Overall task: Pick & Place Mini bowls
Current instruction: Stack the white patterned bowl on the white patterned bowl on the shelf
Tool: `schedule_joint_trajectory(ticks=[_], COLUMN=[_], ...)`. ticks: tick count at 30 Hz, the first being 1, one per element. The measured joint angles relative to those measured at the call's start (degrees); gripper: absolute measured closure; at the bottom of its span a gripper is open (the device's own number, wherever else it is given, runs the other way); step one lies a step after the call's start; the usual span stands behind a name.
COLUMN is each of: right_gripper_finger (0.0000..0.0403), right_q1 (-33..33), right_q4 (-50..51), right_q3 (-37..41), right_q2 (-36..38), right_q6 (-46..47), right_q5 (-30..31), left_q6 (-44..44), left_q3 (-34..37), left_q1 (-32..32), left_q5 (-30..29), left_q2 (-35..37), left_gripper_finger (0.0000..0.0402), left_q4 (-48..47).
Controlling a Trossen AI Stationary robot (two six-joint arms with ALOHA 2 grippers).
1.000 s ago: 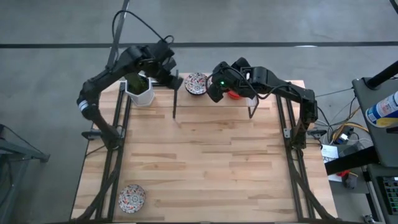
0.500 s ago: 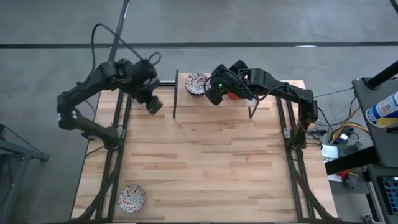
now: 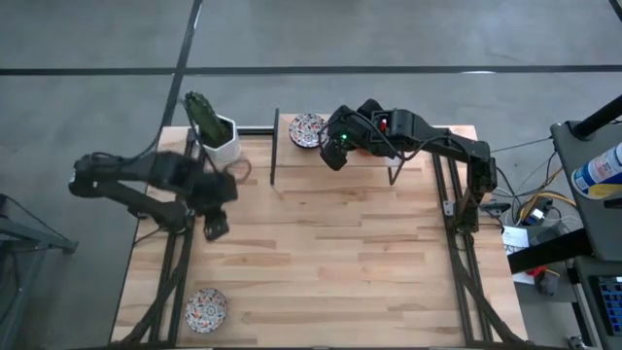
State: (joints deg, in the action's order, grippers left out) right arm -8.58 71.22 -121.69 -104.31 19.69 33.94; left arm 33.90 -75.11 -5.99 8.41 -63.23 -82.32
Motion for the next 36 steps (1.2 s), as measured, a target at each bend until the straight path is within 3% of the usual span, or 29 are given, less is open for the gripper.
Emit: schedule_joint_trajectory(ticks=[12,18,26,36], right_gripper_finger=[0.0066,0.0069,0.0065,0.0067], right_q1=[0.50,0.56,0.56,0.72], right_q4=[0.03,0.04,0.04,0.09], right_q3=[0.00,0.00,0.00,0.00], right_q2=[0.00,0.00,0.00,0.00], right_q6=[-0.07,0.15,0.24,0.24], right_q5=[-3.81,-4.44,-4.44,-4.44], left_q6=[14.69,21.49,27.98,28.97], left_q3=[10.45,13.90,20.92,26.03], left_q1=[-22.68,-32.45,-39.51,-41.06], left_q5=[6.40,6.64,6.40,6.37], left_q2=[-0.34,-1.42,-3.79,-5.42], left_gripper_finger=[0.0294,0.0294,0.0294,0.0294], left_q4=[10.13,17.33,31.66,32.76])
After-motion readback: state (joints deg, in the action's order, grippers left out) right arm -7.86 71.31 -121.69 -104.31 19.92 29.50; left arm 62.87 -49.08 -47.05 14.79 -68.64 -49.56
